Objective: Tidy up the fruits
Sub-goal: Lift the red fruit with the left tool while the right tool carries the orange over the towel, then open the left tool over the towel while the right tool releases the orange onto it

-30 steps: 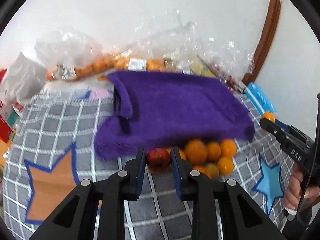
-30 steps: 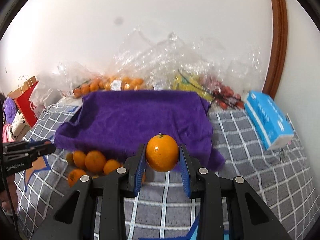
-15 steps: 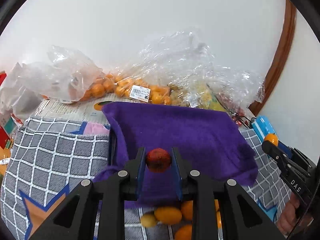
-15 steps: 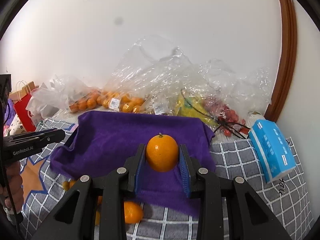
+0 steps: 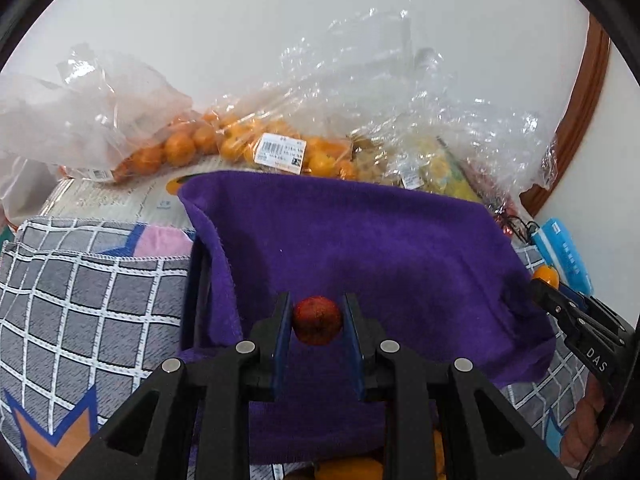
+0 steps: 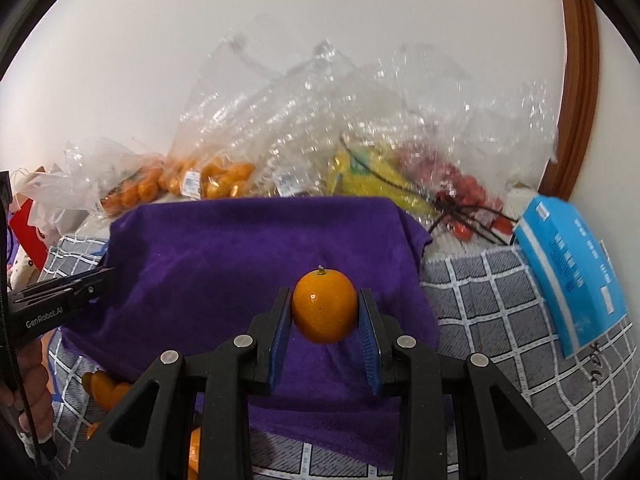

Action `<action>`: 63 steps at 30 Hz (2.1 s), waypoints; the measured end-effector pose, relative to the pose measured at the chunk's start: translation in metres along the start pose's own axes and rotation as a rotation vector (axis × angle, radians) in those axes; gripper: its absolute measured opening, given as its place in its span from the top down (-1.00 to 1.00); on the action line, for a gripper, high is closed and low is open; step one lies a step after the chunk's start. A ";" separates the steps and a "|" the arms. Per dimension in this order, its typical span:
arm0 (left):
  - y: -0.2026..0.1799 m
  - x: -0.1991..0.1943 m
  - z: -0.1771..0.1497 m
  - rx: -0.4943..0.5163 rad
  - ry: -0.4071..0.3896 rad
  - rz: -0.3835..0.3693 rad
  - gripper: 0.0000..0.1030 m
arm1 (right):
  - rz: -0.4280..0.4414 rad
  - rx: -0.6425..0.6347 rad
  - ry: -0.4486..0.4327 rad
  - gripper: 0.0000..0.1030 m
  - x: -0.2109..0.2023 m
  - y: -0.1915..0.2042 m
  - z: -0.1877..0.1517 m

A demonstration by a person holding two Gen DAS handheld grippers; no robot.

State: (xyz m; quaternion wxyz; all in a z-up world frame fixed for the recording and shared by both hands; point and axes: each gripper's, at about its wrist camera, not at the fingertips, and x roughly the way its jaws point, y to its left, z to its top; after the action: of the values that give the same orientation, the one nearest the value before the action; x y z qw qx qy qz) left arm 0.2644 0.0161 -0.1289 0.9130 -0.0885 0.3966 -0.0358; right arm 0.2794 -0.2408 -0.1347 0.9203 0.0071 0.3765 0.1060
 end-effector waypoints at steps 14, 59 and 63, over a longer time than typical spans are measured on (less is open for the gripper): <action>0.003 0.018 -0.008 -0.016 0.015 -0.025 0.53 | 0.004 -0.022 0.032 0.38 0.020 0.002 -0.010; -0.017 -0.059 -0.011 0.023 -0.092 -0.043 0.07 | -0.046 -0.101 -0.118 -0.24 -0.074 0.036 -0.012; -0.006 -0.075 -0.021 0.000 -0.064 -0.035 0.08 | -0.023 -0.065 -0.083 -0.16 -0.087 0.037 -0.026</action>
State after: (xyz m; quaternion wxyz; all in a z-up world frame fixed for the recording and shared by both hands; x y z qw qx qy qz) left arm 0.1983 0.0175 -0.0882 0.9244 -0.0964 0.3656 -0.0492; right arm 0.1942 -0.2240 -0.0901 0.9360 -0.0227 0.3346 0.1070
